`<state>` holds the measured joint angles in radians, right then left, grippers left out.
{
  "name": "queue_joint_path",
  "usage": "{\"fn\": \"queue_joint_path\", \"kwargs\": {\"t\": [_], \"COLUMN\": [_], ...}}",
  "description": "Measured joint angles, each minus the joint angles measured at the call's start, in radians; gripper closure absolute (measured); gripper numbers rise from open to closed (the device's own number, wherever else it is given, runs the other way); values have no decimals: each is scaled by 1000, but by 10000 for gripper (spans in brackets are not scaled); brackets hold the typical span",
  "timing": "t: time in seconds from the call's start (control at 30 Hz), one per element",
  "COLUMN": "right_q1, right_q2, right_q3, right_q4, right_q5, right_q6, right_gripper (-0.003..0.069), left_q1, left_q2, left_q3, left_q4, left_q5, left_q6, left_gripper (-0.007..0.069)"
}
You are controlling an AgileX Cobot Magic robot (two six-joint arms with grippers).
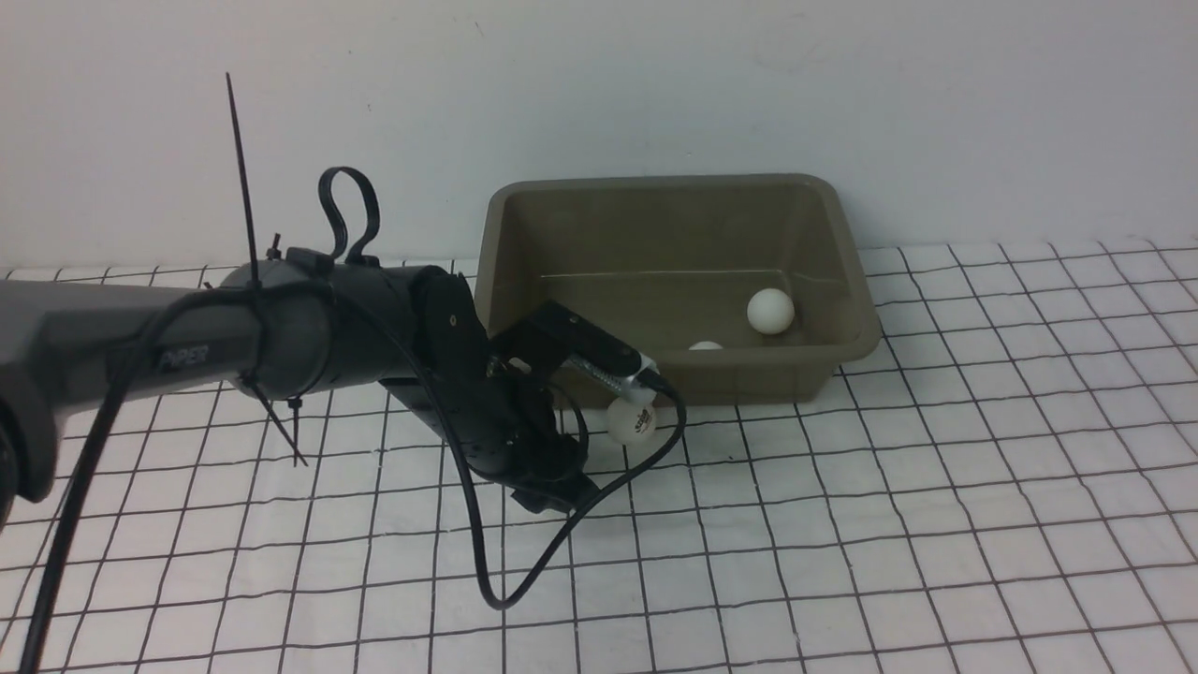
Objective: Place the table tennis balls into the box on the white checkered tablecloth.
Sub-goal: 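Reach for and grasp a ping pong ball on the table beside the basket, then drop the ball into the bin, then reach for and grasp a ping pong ball on the table beside the basket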
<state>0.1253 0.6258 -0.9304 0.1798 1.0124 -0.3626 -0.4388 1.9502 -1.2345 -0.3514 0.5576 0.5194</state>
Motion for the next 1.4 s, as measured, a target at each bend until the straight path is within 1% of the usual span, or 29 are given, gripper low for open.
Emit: {"fn": "queue_joint_path", "kwargs": {"t": [0.17,0.27,0.4,0.47,0.53,0.6,0.7,0.73,0.83,0.9,1.03,1.17,1.23,1.3,1.33,1.4], "right_q1": [0,0,0,0,0,0,0,0,0,0,0,0,0,0,0,0], "right_q2": [0,0,0,0,0,0,0,0,0,0,0,0,0,0,0,0], "right_q3": [0,0,0,0,0,0,0,0,0,0,0,0,0,0,0,0], "right_q4": [0,0,0,0,0,0,4,5,11,16,19,21,21,21,21,22], "right_q5": [-4,-4,-4,-4,-4,-4,-4,-4,-4,-3,-2,0,0,0,0,0], "right_q6": [0,0,0,-1,-1,-1,-1,-1,-1,-1,-1,-1,-1,-1,-1,-1], "right_gripper": [206,206,206,206,206,206,206,206,206,206,206,206,206,206,206,206], "left_q1": [0,0,0,0,0,0,0,-1,-1,-1,-1,-1,-1,-1,-1,-1], "left_q2": [-159,-230,-267,-248,-220,-191,-123,-106,-73,-62,-63,-97,-134,-189,-200,-268], "left_q3": [0,0,0,0,0,0,0,0,0,0,3,3,3,3,3,3], "left_q4": [0,0,-4,-15,-21,-26,-31,-32,-34,-36,-69,-126,-158,-197,-204,-247], "left_q5": [52,40,-64,-150,-224,-290,-463,-509,-580,-596,-585,-517,-455,-345,-325,-211], "left_q6": [6,53,191,273,328,359,385,386,386,386,347,301,286,274,272,269], "left_gripper": [272,272,272,272,271,255,179,172,153,153,158,177,188,201,203,209]}}
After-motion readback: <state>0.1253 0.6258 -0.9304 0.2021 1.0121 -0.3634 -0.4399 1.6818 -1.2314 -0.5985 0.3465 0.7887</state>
